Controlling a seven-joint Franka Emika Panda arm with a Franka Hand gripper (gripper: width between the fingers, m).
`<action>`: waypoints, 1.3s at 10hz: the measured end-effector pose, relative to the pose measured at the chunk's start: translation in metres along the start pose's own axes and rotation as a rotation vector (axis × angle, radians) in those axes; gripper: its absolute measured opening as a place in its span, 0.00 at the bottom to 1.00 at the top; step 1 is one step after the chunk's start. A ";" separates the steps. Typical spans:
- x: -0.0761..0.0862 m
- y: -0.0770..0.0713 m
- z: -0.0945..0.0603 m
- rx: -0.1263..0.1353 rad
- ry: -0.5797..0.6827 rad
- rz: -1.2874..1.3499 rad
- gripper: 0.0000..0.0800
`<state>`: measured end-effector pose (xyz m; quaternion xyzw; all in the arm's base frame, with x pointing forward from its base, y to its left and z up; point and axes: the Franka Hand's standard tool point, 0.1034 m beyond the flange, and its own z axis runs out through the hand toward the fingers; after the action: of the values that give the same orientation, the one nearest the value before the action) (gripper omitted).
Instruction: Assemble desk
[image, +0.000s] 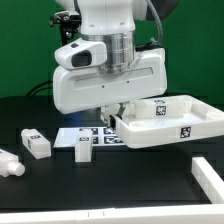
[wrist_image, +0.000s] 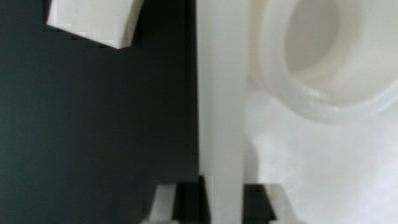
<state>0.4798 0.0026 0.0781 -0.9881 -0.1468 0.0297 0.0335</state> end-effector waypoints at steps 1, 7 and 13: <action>0.001 0.012 0.010 -0.002 -0.010 0.066 0.06; 0.025 0.061 0.011 0.028 -0.047 0.287 0.06; 0.052 0.100 0.052 0.027 -0.068 0.357 0.06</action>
Offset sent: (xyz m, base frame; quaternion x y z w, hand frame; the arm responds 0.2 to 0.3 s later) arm 0.0321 -0.0416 0.0073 0.0436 -0.0301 0.2973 0.9533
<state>0.5549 -0.0745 0.0163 -0.9964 0.0301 0.0704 0.0359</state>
